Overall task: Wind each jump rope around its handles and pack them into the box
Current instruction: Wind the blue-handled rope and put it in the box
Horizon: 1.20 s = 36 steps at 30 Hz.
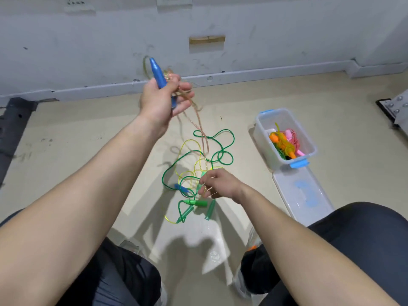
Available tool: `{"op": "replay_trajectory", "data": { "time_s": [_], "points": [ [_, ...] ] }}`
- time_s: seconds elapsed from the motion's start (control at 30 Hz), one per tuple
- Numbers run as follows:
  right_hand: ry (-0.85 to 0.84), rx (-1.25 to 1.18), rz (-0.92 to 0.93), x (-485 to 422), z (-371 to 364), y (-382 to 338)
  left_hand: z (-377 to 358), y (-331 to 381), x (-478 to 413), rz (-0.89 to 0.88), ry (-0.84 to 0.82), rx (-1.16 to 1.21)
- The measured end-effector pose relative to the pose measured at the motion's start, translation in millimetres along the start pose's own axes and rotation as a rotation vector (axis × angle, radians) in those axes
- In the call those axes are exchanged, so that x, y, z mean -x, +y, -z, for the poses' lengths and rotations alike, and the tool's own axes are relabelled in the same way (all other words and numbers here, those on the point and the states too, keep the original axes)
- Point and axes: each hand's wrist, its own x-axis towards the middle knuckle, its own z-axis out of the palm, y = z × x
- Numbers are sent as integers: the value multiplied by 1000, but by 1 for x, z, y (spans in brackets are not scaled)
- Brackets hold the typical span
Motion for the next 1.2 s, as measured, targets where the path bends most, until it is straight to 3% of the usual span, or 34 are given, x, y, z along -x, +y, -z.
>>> {"op": "replay_trajectory", "data": {
  "time_s": [0.1,0.2,0.3,0.37,0.53,0.67,0.83,1.07,1.2],
  "points": [
    [74,-155,42,12,19,-22,27,-23,-9,-126,30,-298],
    [76,-317,134,26,31,-62,46,-54,-3,-144,-110,-526],
    [70,-413,170,35,39,-96,50,-76,11,-86,-256,-609],
    [81,-479,179,39,43,-110,46,-88,27,30,-338,-524],
    [158,-675,195,42,55,-122,34,-100,71,364,-547,-51],
    [288,-819,191,37,64,-120,21,-98,88,401,-640,-38],
    [450,-892,177,24,73,-116,14,-97,93,367,-587,-125],
    [508,-792,119,10,78,-110,9,-89,79,327,-494,-124],
    [491,-508,23,22,71,-98,7,-77,66,347,-338,65]
  ]
}}
